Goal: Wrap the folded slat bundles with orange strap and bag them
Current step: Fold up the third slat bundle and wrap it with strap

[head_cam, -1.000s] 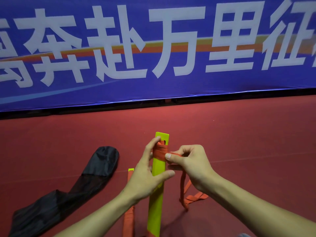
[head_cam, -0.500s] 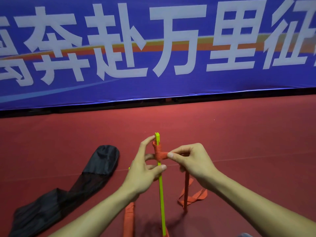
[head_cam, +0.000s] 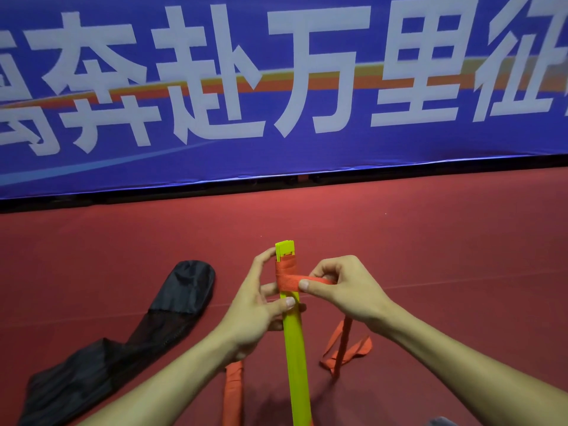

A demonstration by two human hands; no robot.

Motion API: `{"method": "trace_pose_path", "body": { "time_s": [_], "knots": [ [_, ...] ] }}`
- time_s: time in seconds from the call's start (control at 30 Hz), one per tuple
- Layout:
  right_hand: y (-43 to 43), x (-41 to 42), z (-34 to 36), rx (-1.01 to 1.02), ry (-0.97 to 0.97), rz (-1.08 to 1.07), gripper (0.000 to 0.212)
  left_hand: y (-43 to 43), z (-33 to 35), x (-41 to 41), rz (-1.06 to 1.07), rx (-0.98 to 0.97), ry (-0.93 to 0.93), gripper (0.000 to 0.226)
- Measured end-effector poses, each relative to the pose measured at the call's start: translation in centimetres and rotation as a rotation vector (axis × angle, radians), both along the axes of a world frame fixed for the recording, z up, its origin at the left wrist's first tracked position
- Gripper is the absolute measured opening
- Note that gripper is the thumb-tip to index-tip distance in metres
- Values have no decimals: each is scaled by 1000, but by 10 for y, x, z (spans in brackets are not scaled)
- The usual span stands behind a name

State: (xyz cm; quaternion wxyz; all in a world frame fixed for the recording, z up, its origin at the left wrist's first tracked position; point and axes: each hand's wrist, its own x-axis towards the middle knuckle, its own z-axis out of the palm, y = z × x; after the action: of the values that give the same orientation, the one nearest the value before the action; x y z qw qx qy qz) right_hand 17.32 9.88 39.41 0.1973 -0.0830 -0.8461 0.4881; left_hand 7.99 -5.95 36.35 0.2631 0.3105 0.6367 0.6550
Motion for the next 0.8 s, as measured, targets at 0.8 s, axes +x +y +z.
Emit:
{"method": "trace_pose_path", "body": {
  "time_s": [0.8],
  "knots": [
    [-2, 3, 1, -156, 73, 35, 11, 9, 4, 9, 124, 238, -40, 56]
  ]
}}
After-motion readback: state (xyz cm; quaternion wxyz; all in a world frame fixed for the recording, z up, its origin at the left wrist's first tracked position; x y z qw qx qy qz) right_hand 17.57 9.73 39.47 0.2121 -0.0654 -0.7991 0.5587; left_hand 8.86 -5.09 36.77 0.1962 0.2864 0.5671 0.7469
